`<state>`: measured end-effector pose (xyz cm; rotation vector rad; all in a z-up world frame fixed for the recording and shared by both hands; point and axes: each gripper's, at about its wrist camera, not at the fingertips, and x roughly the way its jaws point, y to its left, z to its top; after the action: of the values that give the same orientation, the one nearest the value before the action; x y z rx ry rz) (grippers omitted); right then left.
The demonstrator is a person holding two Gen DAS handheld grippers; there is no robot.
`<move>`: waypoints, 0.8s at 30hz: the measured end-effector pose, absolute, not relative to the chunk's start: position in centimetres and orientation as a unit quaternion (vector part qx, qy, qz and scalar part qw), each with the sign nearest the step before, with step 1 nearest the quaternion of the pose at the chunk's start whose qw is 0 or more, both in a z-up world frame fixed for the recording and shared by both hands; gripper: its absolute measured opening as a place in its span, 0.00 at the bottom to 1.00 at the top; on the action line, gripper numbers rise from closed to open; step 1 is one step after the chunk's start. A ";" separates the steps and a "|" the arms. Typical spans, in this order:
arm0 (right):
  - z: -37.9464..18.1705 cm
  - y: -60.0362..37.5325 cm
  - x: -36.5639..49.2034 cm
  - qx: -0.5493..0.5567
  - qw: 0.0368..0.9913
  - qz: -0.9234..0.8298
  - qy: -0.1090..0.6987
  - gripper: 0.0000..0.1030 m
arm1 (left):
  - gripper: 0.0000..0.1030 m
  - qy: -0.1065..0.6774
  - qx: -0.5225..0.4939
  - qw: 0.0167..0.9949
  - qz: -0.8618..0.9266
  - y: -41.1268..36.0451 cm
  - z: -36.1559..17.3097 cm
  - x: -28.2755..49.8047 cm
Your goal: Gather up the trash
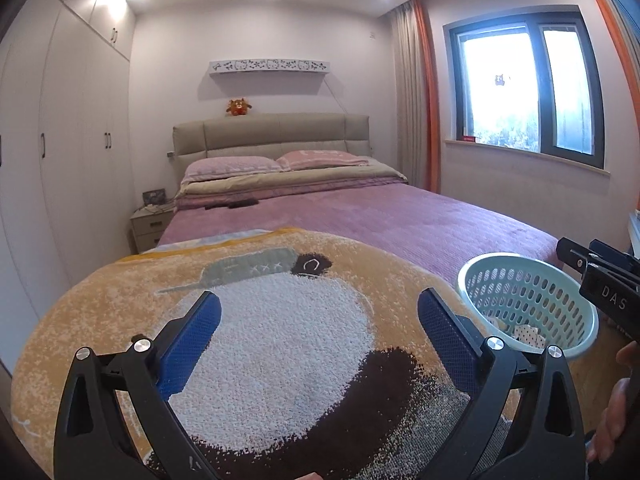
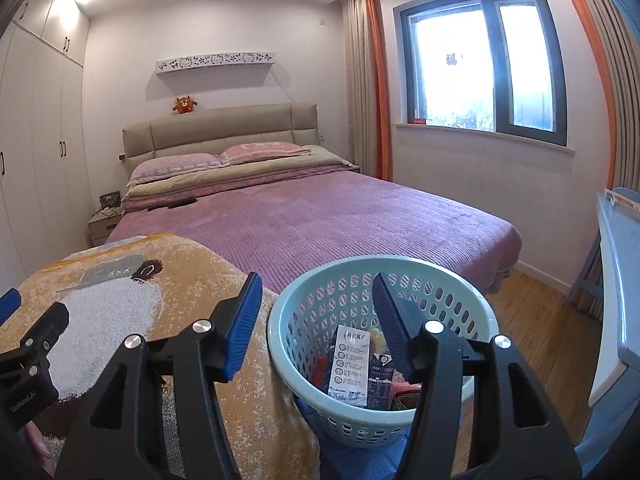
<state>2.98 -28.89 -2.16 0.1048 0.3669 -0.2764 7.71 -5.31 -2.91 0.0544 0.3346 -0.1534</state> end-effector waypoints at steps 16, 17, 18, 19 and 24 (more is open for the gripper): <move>-3.3 -28.3 3.6 0.059 0.967 -0.130 0.213 0.83 | 0.93 0.184 -0.004 0.980 -0.074 -4.2 -3.2 8.1; -3.3 -28.4 3.6 0.062 0.966 -0.129 0.213 0.83 | 0.93 0.186 -0.005 0.979 -0.076 -4.2 -3.3 8.1; -3.3 -28.3 3.6 0.063 0.966 -0.128 0.214 0.83 | 0.93 0.186 -0.005 0.980 -0.076 -4.2 -3.3 8.1; -3.3 -28.3 3.6 0.063 0.966 -0.128 0.216 0.83 | 0.93 0.186 -0.005 0.980 -0.076 -4.3 -3.3 8.1; -3.2 -28.2 3.5 0.059 0.965 -0.135 0.217 0.84 | 0.93 0.187 -0.002 0.979 -0.075 -4.4 -3.2 8.1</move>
<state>3.51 -28.24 -3.23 0.1197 0.4393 -0.2731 8.08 -4.44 -3.21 -0.0047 0.3769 -0.1503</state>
